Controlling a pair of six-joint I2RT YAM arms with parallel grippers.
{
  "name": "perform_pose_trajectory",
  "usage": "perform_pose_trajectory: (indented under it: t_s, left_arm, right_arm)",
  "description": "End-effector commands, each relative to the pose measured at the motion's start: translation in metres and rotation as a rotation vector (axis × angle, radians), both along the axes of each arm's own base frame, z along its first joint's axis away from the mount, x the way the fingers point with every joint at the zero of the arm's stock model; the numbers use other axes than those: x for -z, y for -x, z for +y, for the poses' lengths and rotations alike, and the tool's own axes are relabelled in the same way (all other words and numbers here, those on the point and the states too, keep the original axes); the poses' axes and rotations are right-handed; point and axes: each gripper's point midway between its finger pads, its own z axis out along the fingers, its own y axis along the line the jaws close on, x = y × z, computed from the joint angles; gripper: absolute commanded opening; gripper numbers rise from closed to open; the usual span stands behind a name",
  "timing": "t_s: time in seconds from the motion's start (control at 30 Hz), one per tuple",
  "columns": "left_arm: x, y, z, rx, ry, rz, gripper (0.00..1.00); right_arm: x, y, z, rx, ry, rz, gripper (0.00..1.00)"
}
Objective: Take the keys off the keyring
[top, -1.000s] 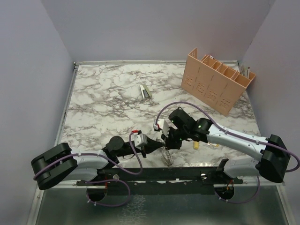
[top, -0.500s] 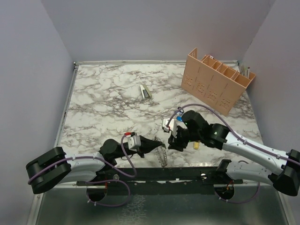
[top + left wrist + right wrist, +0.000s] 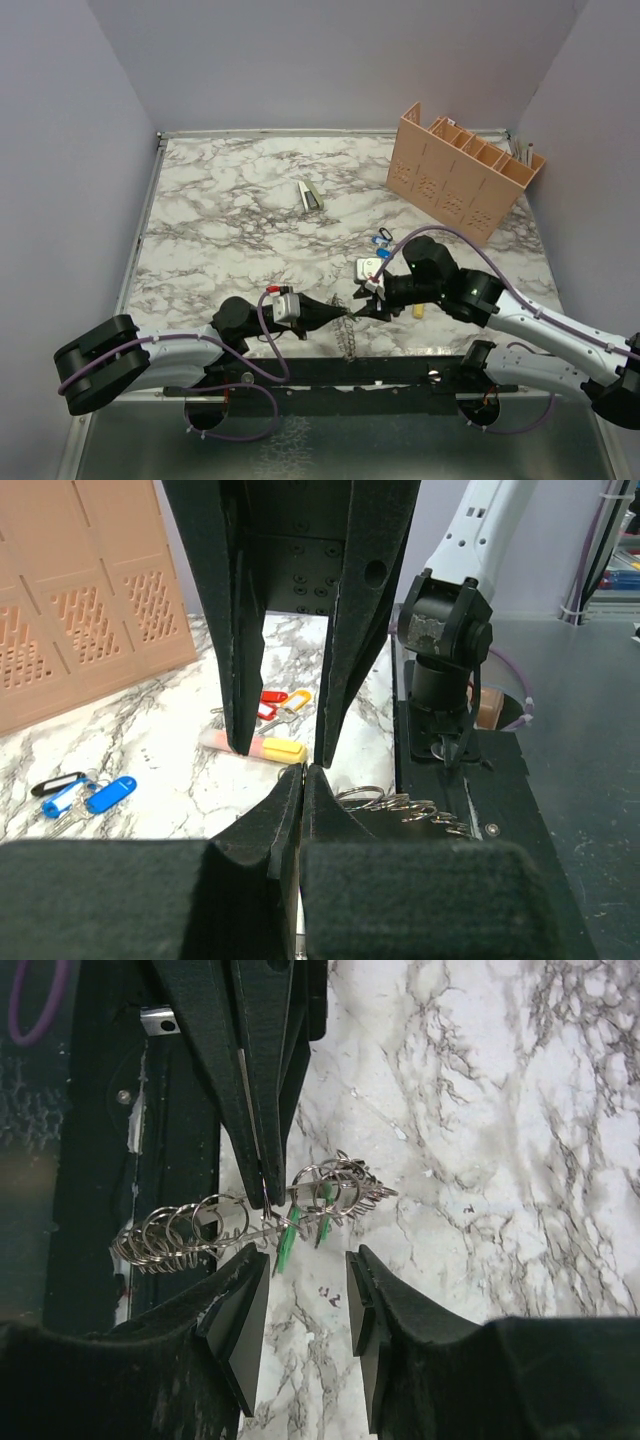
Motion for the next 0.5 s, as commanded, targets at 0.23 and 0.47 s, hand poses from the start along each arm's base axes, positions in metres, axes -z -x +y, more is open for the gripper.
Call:
perform_pose_trajectory:
  t_s: [0.23, 0.47]
  left_arm:
    - [-0.018, 0.009, -0.001, 0.049, 0.054, -0.046, 0.0]
    - [-0.022, 0.012, 0.0, 0.059, 0.066, -0.052, 0.0]
  right_arm:
    - [-0.005, 0.017, 0.021, -0.155, -0.068, 0.047, 0.42]
    - [0.002, 0.02, 0.023, -0.175, -0.05, 0.074, 0.25]
